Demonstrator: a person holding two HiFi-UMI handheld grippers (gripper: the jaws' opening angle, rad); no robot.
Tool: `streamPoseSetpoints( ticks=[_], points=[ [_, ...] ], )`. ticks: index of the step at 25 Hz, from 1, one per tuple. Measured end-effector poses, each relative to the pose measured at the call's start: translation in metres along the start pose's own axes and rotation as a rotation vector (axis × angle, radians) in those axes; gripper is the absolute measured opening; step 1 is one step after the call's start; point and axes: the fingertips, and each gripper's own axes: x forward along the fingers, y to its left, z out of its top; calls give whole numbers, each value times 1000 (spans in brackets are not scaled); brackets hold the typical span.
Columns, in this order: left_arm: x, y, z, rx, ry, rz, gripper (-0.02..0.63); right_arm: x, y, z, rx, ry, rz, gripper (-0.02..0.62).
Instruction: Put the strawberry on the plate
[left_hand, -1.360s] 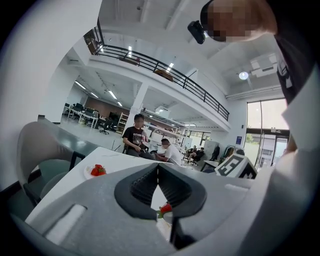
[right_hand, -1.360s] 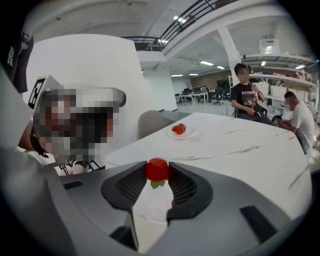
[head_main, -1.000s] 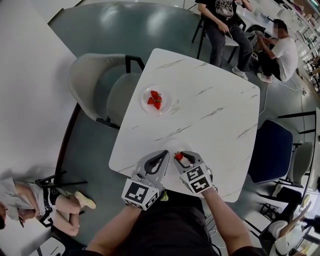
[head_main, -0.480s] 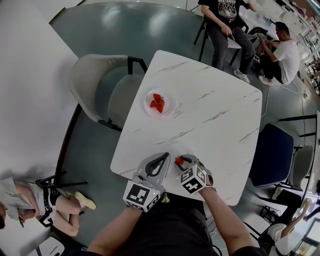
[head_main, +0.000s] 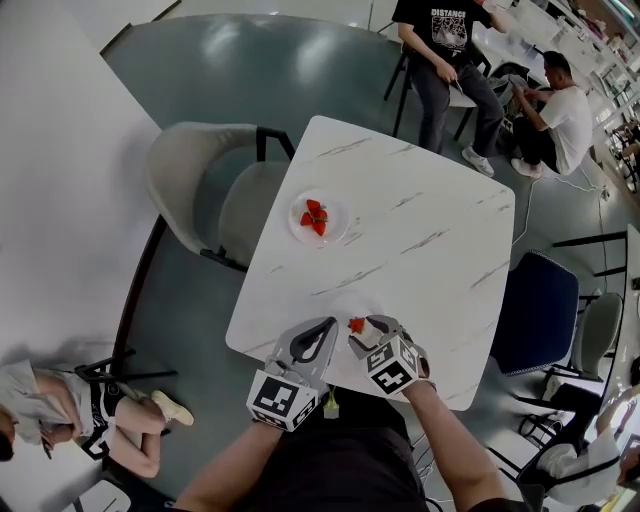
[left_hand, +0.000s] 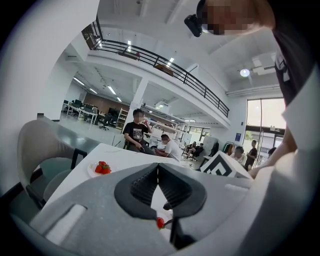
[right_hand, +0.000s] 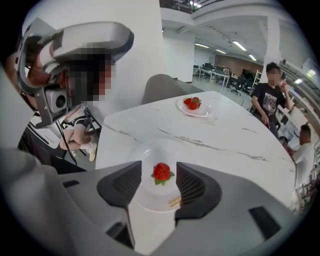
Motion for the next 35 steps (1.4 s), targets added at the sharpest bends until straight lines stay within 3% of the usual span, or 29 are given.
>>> streamPoseSetpoints(
  ticks=[3,7,14,18,27,35],
  points=[
    [-5,-8,11,4,12,-3,11,-30,2,17,42,-59,-2,204],
    [-12,-19,30,13,5,-5,10,-75,5,49,135,-215,14,199],
    [-20,-39,70,51,-46,-3,11,-133,0,90,210,-411,-5,73],
    [-27,-50,90,19,-45,17,11,-174,-1,112,259,-530,-7,3],
    [-40,-85,156,5,-105,-52,11,-278,3,177,264,-830,14,3],
    [-56,-113,192,34,-163,-67,11,-315,15,194,223,-923,16,3]
  ],
)
